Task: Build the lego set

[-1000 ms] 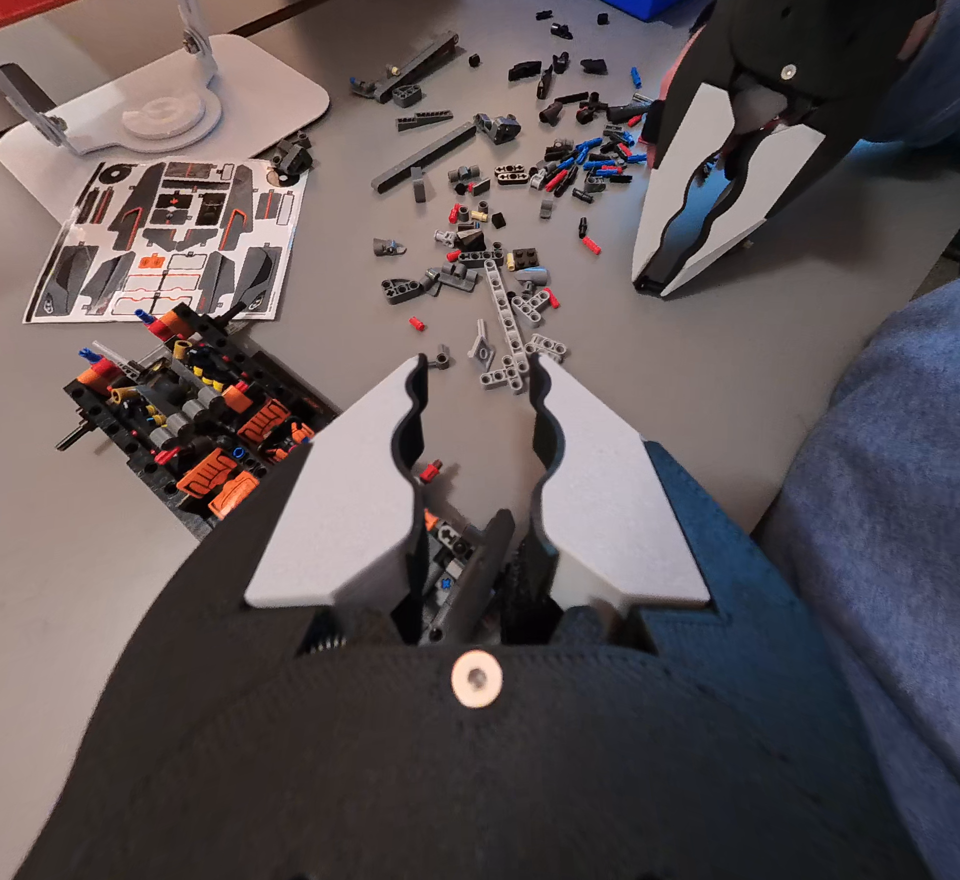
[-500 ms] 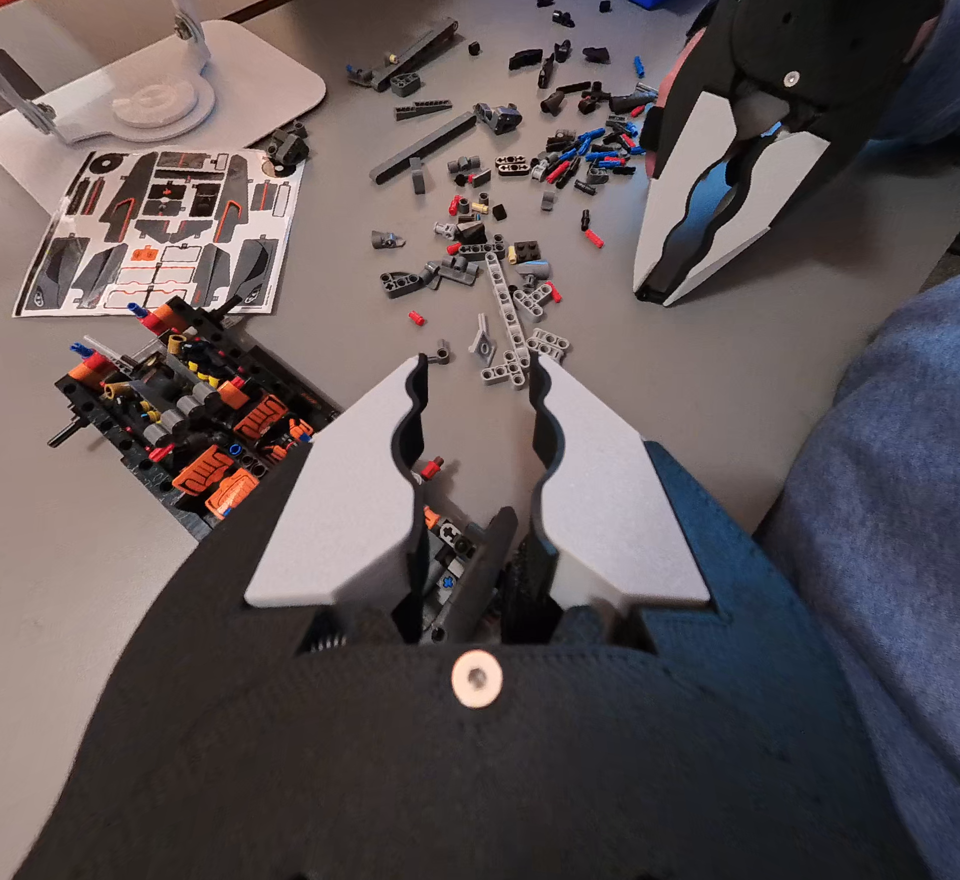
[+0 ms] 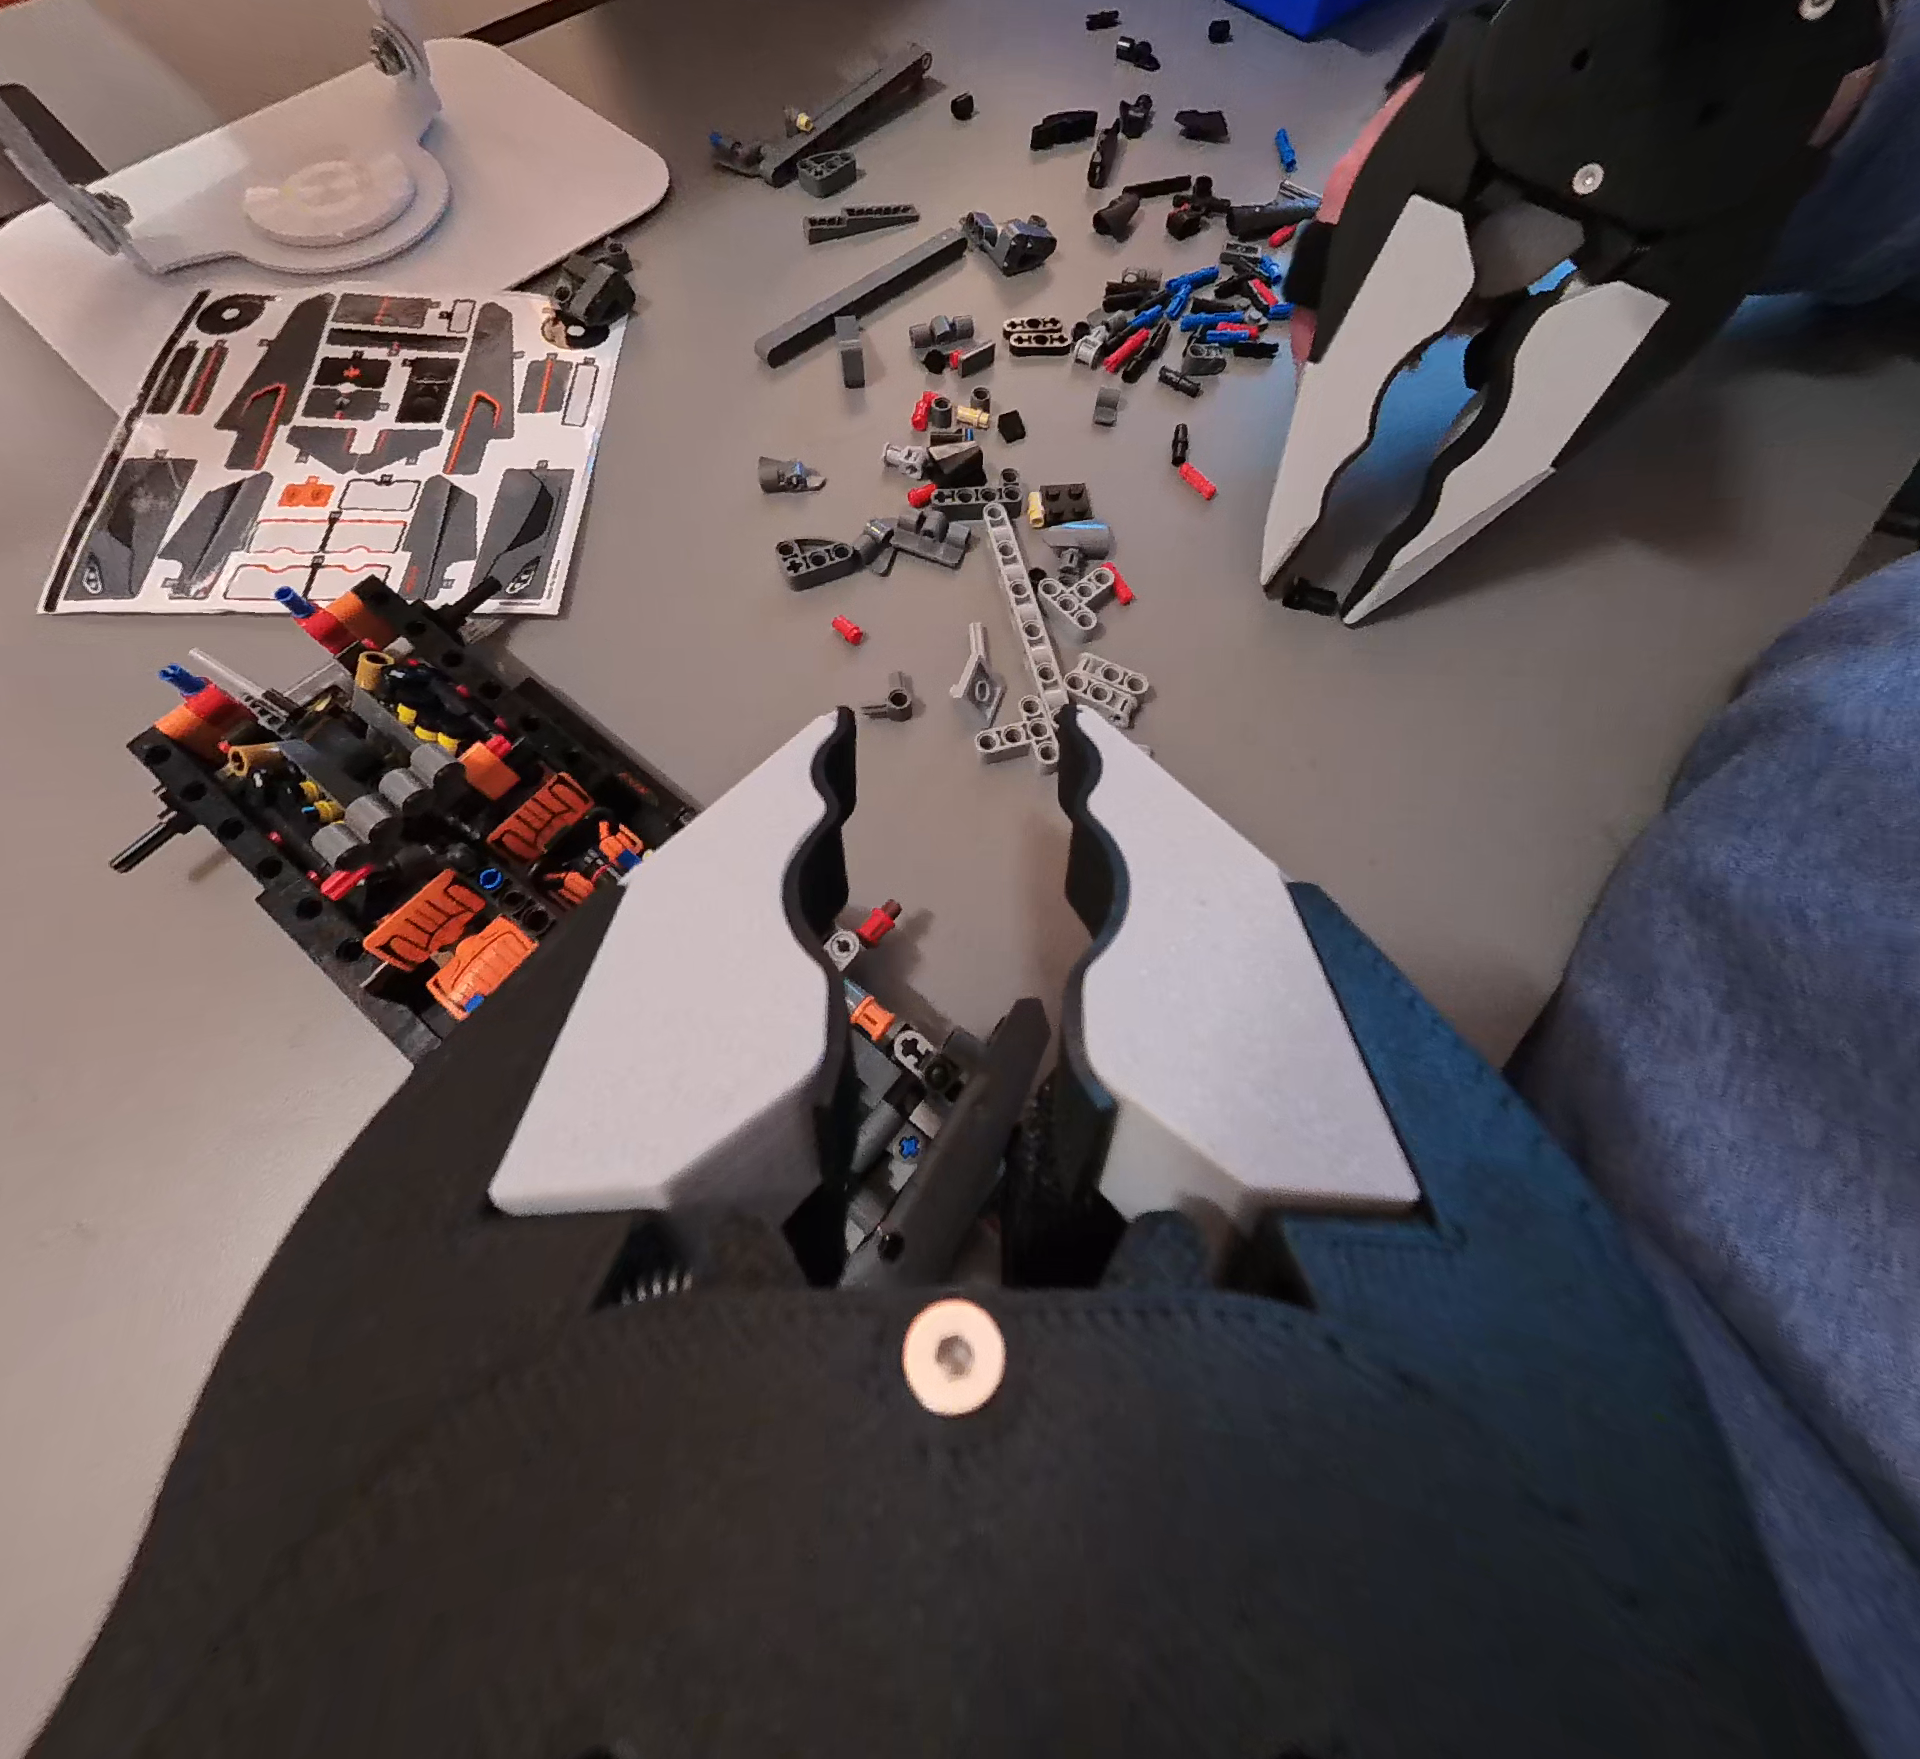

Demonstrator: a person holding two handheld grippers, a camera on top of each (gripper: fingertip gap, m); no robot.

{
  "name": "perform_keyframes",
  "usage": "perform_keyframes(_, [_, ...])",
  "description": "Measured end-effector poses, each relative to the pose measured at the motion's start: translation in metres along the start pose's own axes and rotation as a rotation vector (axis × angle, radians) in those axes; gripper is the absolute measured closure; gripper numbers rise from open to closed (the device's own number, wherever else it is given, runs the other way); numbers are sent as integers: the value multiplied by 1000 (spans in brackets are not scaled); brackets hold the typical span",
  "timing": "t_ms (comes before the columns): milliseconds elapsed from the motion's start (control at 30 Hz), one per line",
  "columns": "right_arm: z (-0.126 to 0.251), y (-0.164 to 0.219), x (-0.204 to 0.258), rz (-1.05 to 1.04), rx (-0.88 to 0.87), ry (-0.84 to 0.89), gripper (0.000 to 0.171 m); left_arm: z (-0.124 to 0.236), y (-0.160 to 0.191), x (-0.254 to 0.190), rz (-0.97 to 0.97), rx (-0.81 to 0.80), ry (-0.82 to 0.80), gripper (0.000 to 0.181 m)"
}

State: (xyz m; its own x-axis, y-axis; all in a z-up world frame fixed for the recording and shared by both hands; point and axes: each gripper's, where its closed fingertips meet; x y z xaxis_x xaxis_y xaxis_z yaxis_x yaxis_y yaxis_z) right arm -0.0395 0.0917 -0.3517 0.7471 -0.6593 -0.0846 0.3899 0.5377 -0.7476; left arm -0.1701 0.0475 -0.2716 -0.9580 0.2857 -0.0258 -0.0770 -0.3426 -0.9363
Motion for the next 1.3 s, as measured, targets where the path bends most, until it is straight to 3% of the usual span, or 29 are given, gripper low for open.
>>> perform_keyframes(1300, [32,-2,-5,-79,7,211,145,2,10,-6,-22,-16,31,145])
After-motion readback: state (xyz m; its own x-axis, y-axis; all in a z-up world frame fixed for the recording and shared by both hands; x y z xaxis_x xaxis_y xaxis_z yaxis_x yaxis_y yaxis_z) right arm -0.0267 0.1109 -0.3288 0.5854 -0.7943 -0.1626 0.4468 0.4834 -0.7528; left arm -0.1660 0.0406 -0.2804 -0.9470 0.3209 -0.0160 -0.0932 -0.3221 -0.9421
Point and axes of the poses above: each gripper's, where its closed fingertips meet, z back along the fingers, y out of its underside, x = y × z across the jaws, and after that the axes turned 13 degrees about -x, right-handed
